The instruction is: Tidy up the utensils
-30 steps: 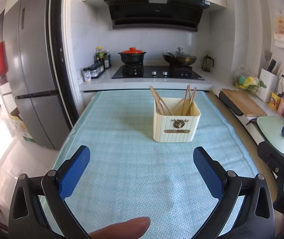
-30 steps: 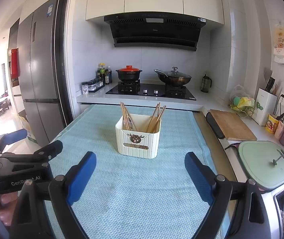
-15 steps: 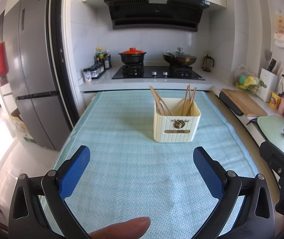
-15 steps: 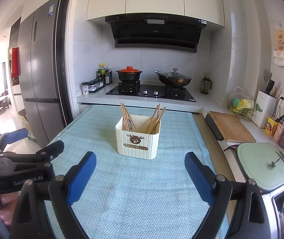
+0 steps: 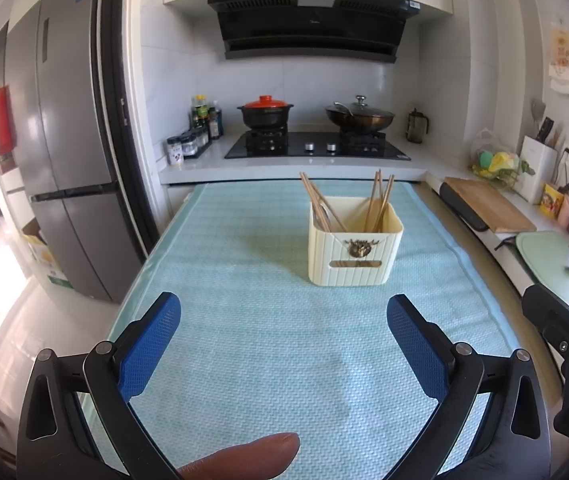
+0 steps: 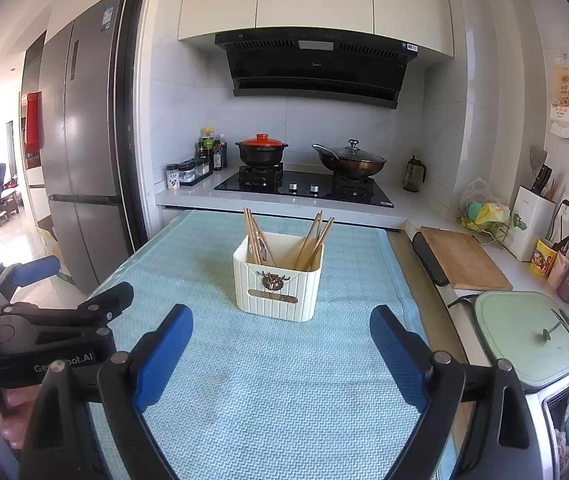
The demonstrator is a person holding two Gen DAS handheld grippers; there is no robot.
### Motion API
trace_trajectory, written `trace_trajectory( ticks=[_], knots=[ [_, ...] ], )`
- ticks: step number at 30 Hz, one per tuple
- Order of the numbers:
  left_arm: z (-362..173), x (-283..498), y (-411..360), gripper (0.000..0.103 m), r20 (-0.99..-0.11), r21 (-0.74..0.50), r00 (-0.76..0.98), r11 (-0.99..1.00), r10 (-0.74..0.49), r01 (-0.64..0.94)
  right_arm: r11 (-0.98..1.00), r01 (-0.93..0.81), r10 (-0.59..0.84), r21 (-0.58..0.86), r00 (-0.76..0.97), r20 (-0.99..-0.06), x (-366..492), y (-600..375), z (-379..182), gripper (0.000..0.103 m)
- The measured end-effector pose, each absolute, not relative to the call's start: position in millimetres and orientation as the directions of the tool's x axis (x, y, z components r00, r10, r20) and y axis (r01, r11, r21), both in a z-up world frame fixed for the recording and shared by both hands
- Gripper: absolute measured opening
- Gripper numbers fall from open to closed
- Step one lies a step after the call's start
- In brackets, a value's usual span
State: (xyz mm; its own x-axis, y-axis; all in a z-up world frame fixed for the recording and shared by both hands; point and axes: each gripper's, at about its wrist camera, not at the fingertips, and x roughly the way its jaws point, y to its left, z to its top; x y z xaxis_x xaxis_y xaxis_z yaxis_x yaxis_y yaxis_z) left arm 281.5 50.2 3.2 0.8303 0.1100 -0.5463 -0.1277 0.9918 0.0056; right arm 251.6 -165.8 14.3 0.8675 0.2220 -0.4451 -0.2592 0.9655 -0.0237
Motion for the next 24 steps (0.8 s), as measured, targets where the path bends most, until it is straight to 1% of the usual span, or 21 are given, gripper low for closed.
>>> trace_trajectory(
  ticks=[24],
  knots=[
    [-2.6, 285.2, 44.9, 0.103, -0.561, -0.001, 0.823, 0.995, 0.085, -0.103, 0.965, -0.26, 0.223, -0.022, 0.864, -0.451, 251.4, -167.1, 12.8, 0.092]
  ],
)
